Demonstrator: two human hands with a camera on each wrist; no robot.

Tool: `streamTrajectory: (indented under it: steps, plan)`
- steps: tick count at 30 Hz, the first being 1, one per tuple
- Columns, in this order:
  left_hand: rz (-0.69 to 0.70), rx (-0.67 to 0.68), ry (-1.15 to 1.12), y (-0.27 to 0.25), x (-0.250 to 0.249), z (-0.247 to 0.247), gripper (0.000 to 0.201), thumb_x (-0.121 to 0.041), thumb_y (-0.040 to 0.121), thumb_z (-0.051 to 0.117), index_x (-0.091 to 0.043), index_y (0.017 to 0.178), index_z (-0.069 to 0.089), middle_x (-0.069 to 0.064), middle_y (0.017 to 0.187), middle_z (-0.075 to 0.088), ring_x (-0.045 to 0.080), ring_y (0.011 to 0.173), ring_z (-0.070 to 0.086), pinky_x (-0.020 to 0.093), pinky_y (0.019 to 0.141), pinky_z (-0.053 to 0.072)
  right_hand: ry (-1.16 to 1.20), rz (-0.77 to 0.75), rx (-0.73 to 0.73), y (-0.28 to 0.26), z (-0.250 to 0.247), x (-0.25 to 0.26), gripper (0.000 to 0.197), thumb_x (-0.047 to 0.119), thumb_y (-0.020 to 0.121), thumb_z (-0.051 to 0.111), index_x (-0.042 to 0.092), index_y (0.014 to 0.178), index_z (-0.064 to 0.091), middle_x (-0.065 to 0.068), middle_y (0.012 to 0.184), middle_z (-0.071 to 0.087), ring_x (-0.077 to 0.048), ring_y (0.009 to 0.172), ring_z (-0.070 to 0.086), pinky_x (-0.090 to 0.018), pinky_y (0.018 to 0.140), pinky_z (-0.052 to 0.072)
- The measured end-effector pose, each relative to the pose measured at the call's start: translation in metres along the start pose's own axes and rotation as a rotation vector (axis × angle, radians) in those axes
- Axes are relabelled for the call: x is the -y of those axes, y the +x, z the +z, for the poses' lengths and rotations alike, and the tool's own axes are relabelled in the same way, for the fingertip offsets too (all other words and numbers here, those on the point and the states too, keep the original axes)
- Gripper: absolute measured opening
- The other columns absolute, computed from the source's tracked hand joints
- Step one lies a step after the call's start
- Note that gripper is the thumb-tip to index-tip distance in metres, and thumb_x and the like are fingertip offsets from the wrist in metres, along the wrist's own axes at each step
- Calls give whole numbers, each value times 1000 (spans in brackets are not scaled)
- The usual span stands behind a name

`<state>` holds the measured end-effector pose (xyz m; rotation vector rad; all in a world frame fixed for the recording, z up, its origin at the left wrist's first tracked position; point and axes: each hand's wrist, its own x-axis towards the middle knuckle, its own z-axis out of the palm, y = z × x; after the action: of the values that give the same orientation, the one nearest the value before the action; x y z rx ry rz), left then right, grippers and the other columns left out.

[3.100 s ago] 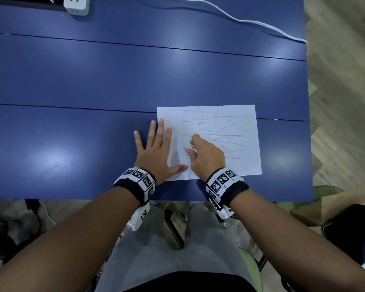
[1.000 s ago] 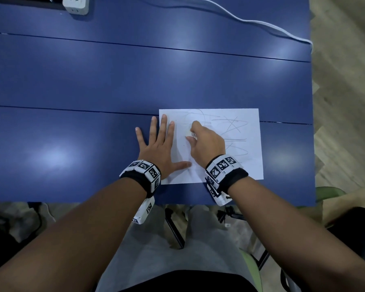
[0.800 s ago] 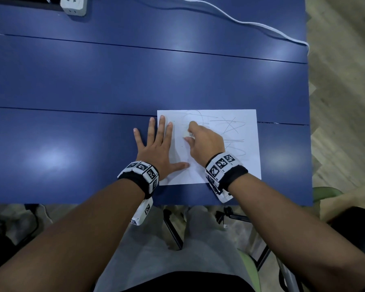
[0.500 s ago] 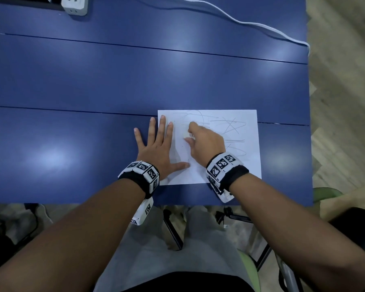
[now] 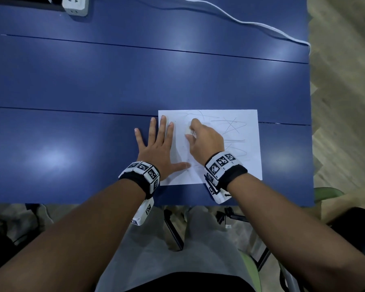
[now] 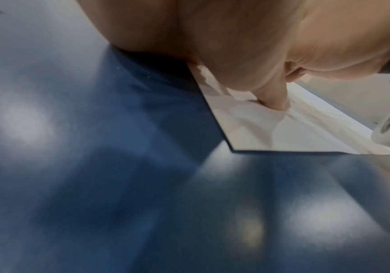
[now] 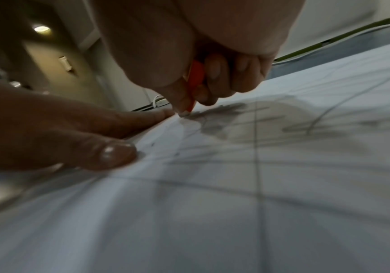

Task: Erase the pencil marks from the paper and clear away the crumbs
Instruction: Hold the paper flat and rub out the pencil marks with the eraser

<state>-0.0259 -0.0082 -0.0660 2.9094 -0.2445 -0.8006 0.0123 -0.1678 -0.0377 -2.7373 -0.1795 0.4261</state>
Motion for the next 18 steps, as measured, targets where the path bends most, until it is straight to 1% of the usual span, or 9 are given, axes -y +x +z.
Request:
streamTrajectory:
  steps: [2,3,5,7,8,10,12,14,18]
  plan:
    - [2,-8,4,0,0,0,130,-101,67,18,-15,155,-25,5,160,-39,32,147,-36,72,113,-14,-18,-55,35,-4,-1,-2,16,30,97,54,17,104,47,2,85,64,-22,73,57,-30,60,43]
    - [1,-10,6,0,0,0,130,-100,67,19,-15,155,-25,6,160,-39,32,147,-35,73,113,-14,-27,-59,38,-2,-3,-4,16,30,97,53,18,105,47,1,87,64,-23,75,58,-31,61,44]
    - [1,-6,8,0,-1,0,130,-100,68,21,-16,155,-26,6,160,-39,32,147,-35,73,113,-12,-20,-13,14,5,-7,-8,17,30,96,53,17,106,48,1,87,64,-23,76,58,-32,62,45]
    - [-1,-5,6,1,-1,0,130,-100,68,21,-16,154,-28,6,159,-40,32,147,-36,73,113,-12,1,38,-14,6,-5,-6,17,30,96,54,17,105,47,3,83,62,-22,72,57,-31,60,43]
    - [-1,-5,7,1,0,0,131,-101,68,21,-16,154,-28,5,159,-41,32,147,-36,73,113,-12,7,37,-16,3,-4,-3,16,29,96,54,18,104,47,4,81,60,-21,71,56,-30,59,41]
    - [3,-6,5,1,1,1,130,-101,68,19,-16,154,-28,5,159,-41,32,146,-37,73,113,-12,-3,-18,11,-4,0,0,15,29,96,54,17,104,47,4,81,60,-20,70,56,-29,58,39]
    - [8,-11,-1,1,1,1,130,-101,68,19,-16,155,-26,5,159,-41,32,146,-37,73,113,-14,-29,-61,40,-5,-1,-1,16,29,97,54,18,105,48,2,86,63,-21,73,58,-29,59,41]
    - [8,-17,-4,0,1,1,131,-101,68,21,-16,156,-25,5,159,-40,32,147,-36,73,113,-14,-33,-35,23,0,-4,-4,17,31,97,54,18,105,48,3,88,64,-22,75,59,-29,60,40]
    - [10,-15,6,1,1,0,132,-101,68,24,-16,155,-26,5,159,-40,32,147,-36,73,113,-13,29,56,-22,-2,2,1,16,31,96,53,18,102,46,4,81,61,-20,70,56,-30,58,41]
